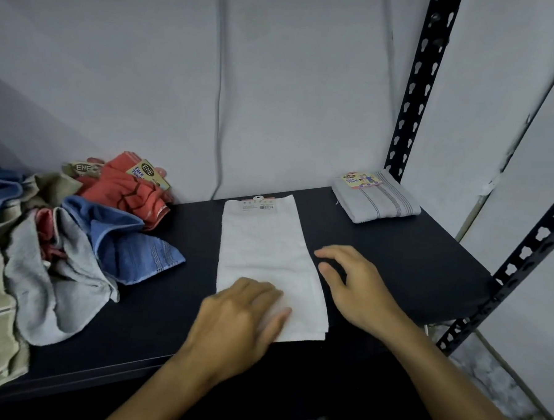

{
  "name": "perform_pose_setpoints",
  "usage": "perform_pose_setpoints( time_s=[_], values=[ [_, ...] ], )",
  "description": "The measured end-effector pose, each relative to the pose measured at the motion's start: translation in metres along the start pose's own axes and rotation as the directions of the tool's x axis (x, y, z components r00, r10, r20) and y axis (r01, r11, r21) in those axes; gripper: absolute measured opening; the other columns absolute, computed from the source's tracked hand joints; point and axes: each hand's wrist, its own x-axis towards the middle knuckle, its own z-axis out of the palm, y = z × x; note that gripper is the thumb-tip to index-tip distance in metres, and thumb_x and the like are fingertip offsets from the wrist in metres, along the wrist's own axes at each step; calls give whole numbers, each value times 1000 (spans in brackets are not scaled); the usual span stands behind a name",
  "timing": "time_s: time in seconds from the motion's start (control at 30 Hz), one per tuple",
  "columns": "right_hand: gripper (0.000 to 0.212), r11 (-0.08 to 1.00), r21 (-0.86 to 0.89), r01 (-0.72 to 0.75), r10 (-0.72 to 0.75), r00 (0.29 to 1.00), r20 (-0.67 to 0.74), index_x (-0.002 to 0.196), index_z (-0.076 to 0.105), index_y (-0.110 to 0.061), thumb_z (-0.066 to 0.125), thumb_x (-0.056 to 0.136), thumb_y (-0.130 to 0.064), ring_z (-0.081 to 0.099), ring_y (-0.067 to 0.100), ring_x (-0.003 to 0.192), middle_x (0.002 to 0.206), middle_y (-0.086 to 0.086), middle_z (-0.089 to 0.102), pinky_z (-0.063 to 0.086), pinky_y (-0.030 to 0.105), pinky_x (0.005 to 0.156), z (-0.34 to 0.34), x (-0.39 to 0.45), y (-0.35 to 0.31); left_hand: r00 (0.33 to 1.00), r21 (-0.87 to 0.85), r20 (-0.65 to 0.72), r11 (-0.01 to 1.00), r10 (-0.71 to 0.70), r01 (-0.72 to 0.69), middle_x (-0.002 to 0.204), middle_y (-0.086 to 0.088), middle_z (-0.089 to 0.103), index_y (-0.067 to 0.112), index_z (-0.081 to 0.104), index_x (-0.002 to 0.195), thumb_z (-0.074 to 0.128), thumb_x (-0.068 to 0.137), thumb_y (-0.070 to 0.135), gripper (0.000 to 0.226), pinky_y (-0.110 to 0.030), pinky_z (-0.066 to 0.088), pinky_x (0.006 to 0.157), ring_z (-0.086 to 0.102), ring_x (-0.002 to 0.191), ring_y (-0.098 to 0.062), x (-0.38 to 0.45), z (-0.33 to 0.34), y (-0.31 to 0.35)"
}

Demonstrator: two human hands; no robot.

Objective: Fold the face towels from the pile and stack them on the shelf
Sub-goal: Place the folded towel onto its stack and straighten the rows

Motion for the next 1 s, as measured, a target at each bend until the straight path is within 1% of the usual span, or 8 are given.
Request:
perform_pose_setpoints(
  time_s=[0.07,0.17,0.23,0.37,0.57,0.67,0.83,1.0],
  values=[
    [31,997,-64,37,-32,997,68,130,56,-17,45,101,-22,44,11,125,133,-6,49,34,23,103,10,21,-4,969,5,85,973,-232,232,130,11,59,26,62,126,33,99,55,50,-33,51,86,53,122,-10,8,-7,-16],
    [43,979,-192,67,-15,965,261,145,40,-18,34,105,-30,21,13,143,155,-3,28,21,28,113,22,52,-5,876,25,333,932,-349,362,162,7,20,26,26,154,28,100,56,62,-31,12,121,11,149,-8,9,-2,-36],
    [48,963,-246,106,6,910,415,151,29,-18,30,105,-34,5,13,148,161,0,12,6,29,117,28,69,-4,835,43,453,943,-312,329,165,8,-4,25,6,158,24,100,57,68,-30,-7,122,-12,149,-3,4,3,-40],
    [56,938,-311,153,58,815,577,155,12,-24,27,104,-42,-15,9,146,162,-1,-9,-9,32,119,41,86,6,803,26,538,957,-257,289,160,17,-20,28,-5,157,15,97,60,71,-24,-14,119,-27,140,9,-11,2,-49],
    [59,900,-383,209,42,832,553,154,6,-36,23,100,-55,-22,4,144,161,-8,-15,-13,37,119,51,91,23,798,-134,571,938,-191,320,156,34,-15,52,-1,151,16,81,86,80,-41,18,123,-11,144,10,-20,-4,-81],
    [59,854,-452,258,47,826,561,153,0,-38,16,100,-57,-24,4,143,160,-9,-18,-14,41,118,52,93,26,859,-120,457,941,-230,315,158,33,-7,47,12,153,30,80,83,84,-29,24,119,3,145,11,-24,-16,-79],
    [59,848,-458,267,48,821,568,153,-2,-38,15,100,-56,-23,5,143,160,-8,-19,-13,42,118,53,98,25,989,-62,148,998,-10,19,130,15,51,32,64,122,54,88,66,49,-30,58,75,58,110,-3,-38,-31,-64],
    [59,842,-461,279,42,819,572,153,-1,-38,15,100,-57,-23,5,144,160,-8,-18,-14,43,118,51,99,24,975,-63,156,987,156,-148,102,13,63,25,72,101,52,97,36,23,-30,54,54,60,92,-5,-41,-29,-63]
  ],
)
